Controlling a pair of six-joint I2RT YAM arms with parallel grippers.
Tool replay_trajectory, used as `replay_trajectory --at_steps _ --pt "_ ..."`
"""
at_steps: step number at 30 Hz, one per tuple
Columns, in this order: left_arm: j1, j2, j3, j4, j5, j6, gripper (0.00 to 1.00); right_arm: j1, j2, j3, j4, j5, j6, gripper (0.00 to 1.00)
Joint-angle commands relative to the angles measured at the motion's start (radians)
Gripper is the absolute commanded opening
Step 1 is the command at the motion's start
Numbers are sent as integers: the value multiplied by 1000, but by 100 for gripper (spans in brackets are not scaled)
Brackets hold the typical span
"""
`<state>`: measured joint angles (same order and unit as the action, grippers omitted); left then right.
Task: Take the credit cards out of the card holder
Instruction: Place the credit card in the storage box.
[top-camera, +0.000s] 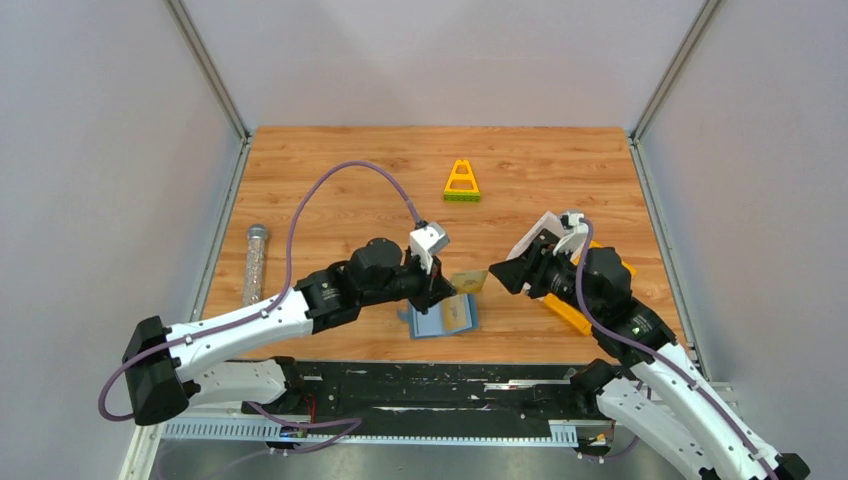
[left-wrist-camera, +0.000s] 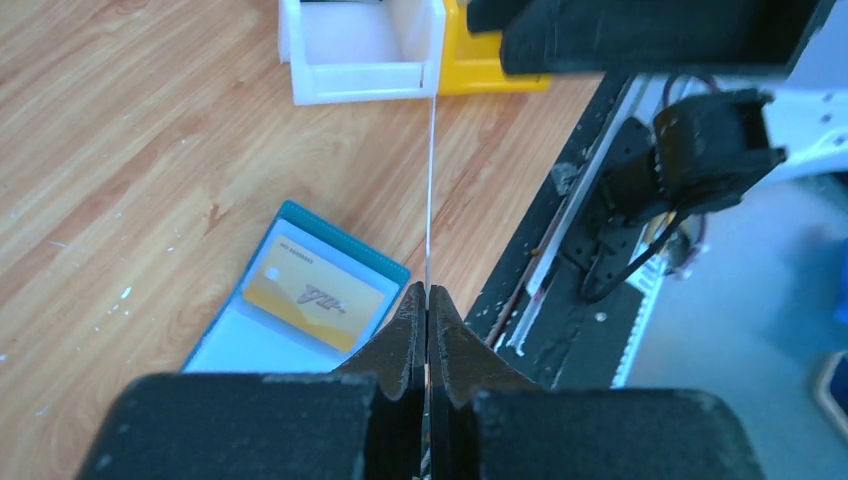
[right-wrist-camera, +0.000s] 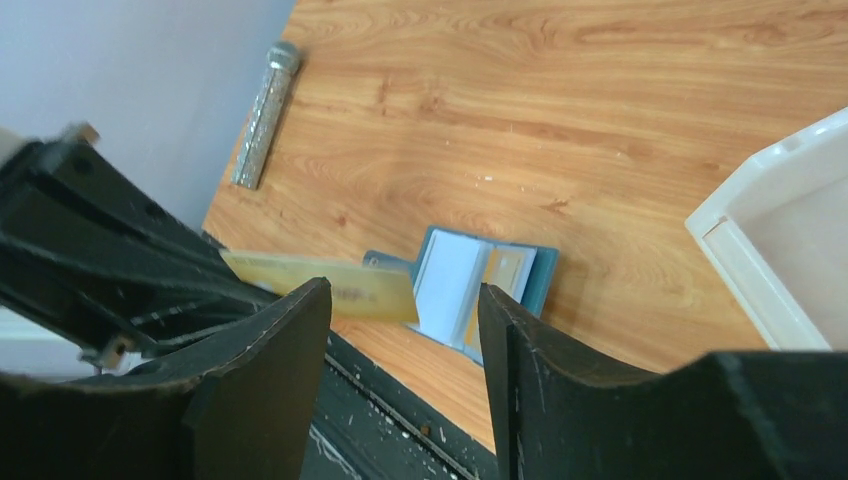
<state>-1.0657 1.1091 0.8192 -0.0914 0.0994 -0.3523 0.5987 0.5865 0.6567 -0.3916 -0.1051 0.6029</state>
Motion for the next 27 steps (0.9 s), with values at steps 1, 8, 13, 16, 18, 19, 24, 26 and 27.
replay_trajectory --at_steps 1,8,13,16,18,19,24,26,27 --pt "73 15 69 -66 122 -198 0 -85 57 -3 17 -241 -57 57" --pt "151 13 62 0 230 -366 0 -235 16 -100 225 -549 32 56" --pt "168 -2 51 62 259 -419 0 -275 44 -142 300 -628 86 52" --pt "171 -9 46 73 252 -429 0 -281 61 -163 344 -646 114 52" --pt "177 -8 46 81 265 -439 0 -281 74 -172 378 -665 132 52" --pt "178 -5 45 85 270 -443 0 -280 81 -174 382 -674 138 52" --pt "180 6 39 127 297 -466 0 -281 105 -180 459 -703 157 45" --pt "183 12 39 132 307 -471 0 -281 108 -185 471 -702 166 38" --pt "184 15 38 133 309 -472 0 -281 110 -187 479 -702 170 34"
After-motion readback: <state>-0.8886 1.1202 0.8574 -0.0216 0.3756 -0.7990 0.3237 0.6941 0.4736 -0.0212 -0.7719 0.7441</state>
